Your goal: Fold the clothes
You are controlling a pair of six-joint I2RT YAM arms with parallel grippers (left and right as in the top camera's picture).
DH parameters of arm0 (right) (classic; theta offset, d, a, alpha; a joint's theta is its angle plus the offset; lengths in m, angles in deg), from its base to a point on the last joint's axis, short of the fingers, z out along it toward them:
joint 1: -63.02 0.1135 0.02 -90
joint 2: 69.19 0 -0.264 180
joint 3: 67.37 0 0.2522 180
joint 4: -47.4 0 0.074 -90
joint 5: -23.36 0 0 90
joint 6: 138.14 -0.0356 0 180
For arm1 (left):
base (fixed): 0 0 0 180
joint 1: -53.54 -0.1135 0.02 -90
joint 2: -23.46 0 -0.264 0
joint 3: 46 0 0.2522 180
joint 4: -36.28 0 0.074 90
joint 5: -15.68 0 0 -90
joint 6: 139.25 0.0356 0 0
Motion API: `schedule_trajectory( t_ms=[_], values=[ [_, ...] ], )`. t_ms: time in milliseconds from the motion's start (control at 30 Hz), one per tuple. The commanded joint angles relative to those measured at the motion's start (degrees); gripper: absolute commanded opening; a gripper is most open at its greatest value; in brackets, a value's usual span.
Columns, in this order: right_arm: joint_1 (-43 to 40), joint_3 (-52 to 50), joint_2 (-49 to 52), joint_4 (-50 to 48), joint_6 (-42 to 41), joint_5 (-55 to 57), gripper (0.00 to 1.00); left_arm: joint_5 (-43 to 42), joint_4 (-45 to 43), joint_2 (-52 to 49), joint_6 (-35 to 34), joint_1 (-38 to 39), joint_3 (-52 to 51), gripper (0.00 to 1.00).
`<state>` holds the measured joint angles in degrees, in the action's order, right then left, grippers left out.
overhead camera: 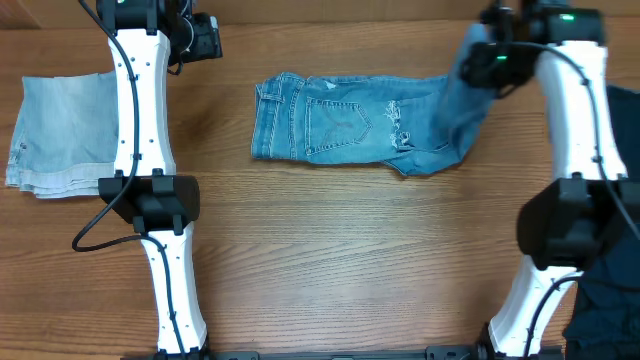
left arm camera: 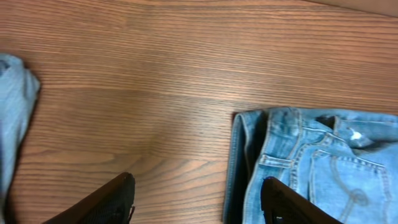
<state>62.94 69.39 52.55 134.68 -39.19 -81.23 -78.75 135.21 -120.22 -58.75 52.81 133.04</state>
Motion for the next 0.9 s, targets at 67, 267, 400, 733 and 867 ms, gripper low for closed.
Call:
schedule_trajectory(
  t_ms=[67,267,400,733,867],
  values=[
    [11.47,1.57,-0.24,-0.09,-1.01,-1.29,0.04,3.54,0.55,1.31,-2.80,-2.40,1.40,0.70],
    [21.03,1.01,-0.20,-2.36,-0.68,3.23,0.04,3.34,2.45,1.31,-2.75,-5.73,1.40,0.72],
    [24.90,0.98,0.20,-5.79,-0.55,3.21,0.04,3.34,2.71,1.31,-2.75,-6.29,1.40,0.72],
    [27.28,0.81,9.38,-12.55,-1.01,0.50,0.04,3.34,3.30,1.31,-2.73,-6.38,1.40,0.72],
    [29.64,0.81,10.54,-17.84,-4.81,0.11,0.04,3.34,3.30,1.31,-2.75,-6.38,1.40,0.73]
  ],
)
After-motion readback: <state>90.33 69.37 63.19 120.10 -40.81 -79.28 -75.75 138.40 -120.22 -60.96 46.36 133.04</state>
